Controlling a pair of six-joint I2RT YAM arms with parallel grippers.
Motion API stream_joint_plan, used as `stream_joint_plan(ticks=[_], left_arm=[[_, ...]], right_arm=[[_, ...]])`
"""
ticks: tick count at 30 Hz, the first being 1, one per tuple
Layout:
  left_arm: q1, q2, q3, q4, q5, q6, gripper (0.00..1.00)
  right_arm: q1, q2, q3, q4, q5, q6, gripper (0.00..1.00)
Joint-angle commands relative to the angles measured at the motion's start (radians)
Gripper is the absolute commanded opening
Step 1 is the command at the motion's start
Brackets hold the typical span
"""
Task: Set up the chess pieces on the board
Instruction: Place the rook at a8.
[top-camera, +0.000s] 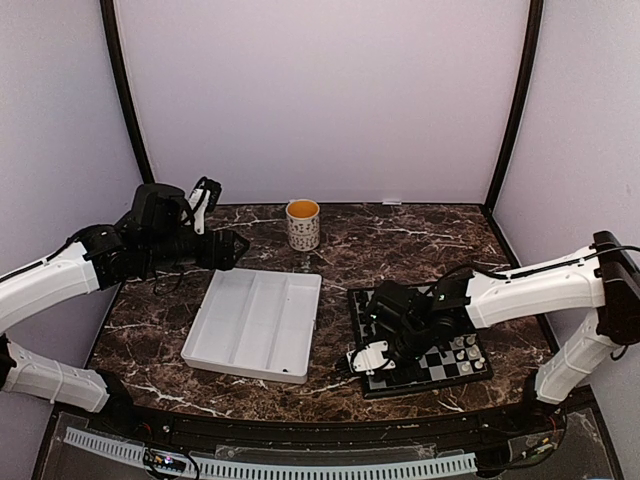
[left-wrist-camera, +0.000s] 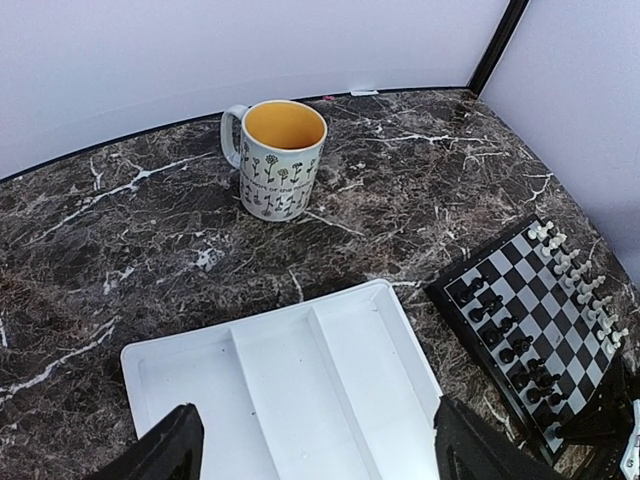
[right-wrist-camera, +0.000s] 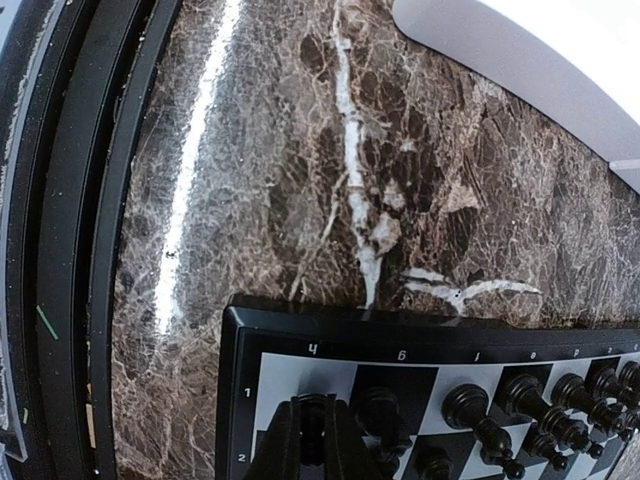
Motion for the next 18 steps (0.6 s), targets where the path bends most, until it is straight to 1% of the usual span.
stream_joint_plan(ticks=[1, 5, 18], left_arm=[[0.002, 0.000, -0.007, 0.005, 0.015, -0.004, 0.82], [0.002, 0.009, -0.007, 0.011, 0.024, -0.006, 0.82], [0.001, 0.030, -0.010, 0.013, 0.042, -0.007, 0.82]], right_arm=[[0.013, 0.028, 0.002, -0.001, -0.014, -0.005, 0.08], [0.013, 0.036, 0.002, 0.010, -0.003, 0.001, 0.09], [0.015, 0.024, 0.019, -0.006, -0.016, 0.006, 0.19]])
